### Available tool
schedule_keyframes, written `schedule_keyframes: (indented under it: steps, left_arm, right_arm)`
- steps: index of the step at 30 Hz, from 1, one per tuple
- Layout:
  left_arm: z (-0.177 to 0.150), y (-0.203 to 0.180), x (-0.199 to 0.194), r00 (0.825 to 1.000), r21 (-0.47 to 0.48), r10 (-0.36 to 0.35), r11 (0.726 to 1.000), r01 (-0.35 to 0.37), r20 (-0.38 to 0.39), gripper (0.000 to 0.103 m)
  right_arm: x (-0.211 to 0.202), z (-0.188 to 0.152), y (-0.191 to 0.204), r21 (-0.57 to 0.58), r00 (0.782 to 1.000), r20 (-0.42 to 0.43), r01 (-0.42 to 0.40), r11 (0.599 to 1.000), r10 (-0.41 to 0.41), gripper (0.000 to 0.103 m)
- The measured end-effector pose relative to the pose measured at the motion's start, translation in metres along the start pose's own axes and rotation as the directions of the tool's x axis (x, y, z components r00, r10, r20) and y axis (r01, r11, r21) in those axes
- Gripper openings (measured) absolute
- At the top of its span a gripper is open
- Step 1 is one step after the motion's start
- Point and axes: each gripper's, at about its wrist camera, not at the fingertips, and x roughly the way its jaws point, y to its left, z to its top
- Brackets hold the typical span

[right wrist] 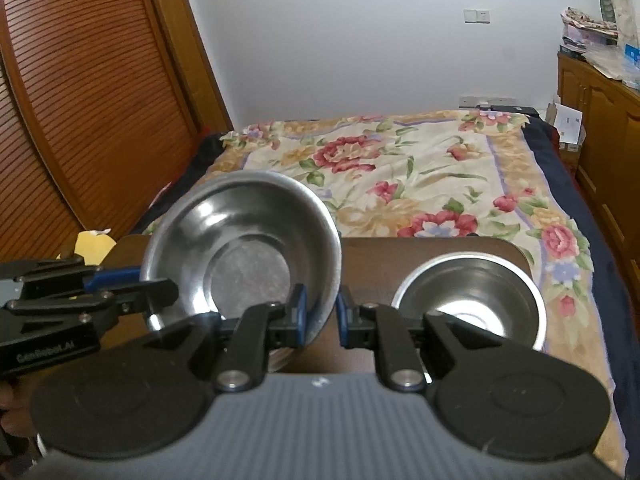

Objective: Organize plates and bowls

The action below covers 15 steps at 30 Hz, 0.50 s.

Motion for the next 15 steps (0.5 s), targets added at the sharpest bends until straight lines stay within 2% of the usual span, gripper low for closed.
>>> schedule_keyframes:
  steps: [5,15]
  left_arm:
    - [-0.016,-0.007,-0.008,1.000,-0.018,-0.017,1.000,0.017,-0.010,0.022]
    - [-0.031,-0.022,-0.024,0.999,0.007,-0.048,0.999,0.048,-0.015,0.023]
  right_arm:
    - [-0.007,-0.015,-0.003,0.013,1.000,0.002,-0.006,1.000,0.006,0.017]
    - [-0.024,-0.036,-0.005,0.036,1.000,0.003,-0.027,0.999,0.027,0.017]
